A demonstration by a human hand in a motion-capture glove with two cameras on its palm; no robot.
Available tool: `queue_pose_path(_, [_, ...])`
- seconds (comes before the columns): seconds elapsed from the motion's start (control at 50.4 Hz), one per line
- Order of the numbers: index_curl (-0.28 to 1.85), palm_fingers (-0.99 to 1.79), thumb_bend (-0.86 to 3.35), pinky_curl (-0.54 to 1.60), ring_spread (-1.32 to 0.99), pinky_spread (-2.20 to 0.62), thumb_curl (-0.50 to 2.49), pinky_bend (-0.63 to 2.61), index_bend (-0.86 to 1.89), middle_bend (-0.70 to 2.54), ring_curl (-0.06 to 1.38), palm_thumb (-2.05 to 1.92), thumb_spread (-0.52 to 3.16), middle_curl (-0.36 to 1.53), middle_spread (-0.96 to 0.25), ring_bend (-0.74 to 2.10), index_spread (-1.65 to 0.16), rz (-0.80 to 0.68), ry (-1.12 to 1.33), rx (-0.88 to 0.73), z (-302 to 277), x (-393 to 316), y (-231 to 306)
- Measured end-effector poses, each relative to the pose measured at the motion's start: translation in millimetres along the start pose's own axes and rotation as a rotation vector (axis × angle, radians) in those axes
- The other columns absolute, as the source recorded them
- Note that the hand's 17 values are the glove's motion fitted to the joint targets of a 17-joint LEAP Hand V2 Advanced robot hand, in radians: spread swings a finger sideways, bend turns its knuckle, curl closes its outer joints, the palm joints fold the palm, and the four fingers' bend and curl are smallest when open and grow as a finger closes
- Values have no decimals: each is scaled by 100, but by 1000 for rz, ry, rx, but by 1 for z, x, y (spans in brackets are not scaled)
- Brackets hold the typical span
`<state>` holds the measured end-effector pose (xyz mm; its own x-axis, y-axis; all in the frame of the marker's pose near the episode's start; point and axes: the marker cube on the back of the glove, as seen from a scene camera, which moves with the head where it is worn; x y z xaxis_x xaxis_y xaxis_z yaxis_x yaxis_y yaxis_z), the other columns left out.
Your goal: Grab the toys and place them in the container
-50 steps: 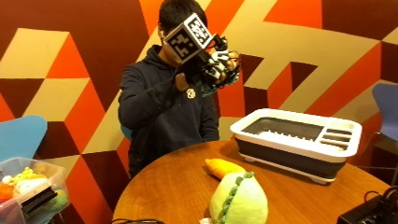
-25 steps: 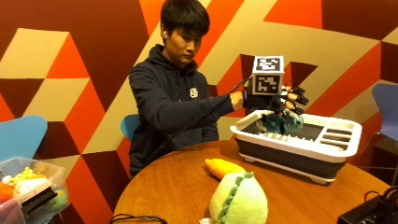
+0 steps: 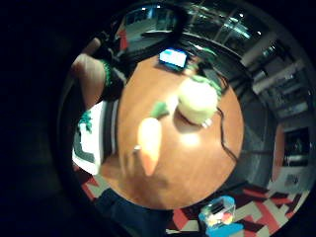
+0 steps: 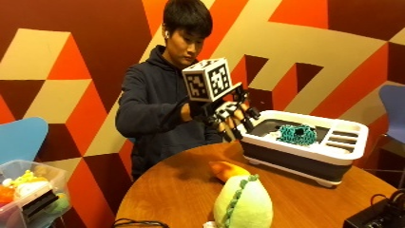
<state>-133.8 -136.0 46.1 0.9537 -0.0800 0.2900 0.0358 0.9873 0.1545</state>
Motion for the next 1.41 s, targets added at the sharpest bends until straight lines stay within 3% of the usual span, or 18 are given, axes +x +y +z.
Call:
queue_pose_path(0.258, [17, 7, 5, 43, -14, -14, 45, 124, 5, 23, 45, 14, 154, 48, 3, 106, -16, 138, 111, -189, 102, 41, 18])
queue_pose_path(0.377, [6, 48, 3, 43, -22, -27, 42, 133, -11, 51, 48, 15, 149, 55, 1, 136, -11, 210, 164, -220, 137, 44, 18])
queue_pose_path(0.436, [1, 77, 7, 42, -25, -31, 44, 130, -7, 80, 50, 23, 149, 63, -3, 147, -9, 224, 178, -189, 144, 45, 17])
queue_pose_path(0.555, [1, 93, 20, 44, -28, -35, 57, 129, 11, 97, 53, 57, 139, 70, -8, 150, -6, 206, 164, -137, 144, 46, 12])
queue_pose_path(0.793, [9, 112, 20, 47, -29, -40, 76, 118, 45, 101, 52, 73, 101, 74, -15, 136, -12, 114, 82, -96, 113, 42, 3])
queue_pose_path(1.17, [18, 103, 19, 59, -34, -45, 98, 128, 68, 105, 57, 71, 73, 80, -18, 142, -20, -106, -211, 127, -43, -58, 3])
queue_pose_path(1.407, [23, 97, 19, 66, -35, -46, 109, 130, 74, 110, 61, 69, 63, 84, -19, 145, -22, -222, -262, 159, -39, -135, -13])
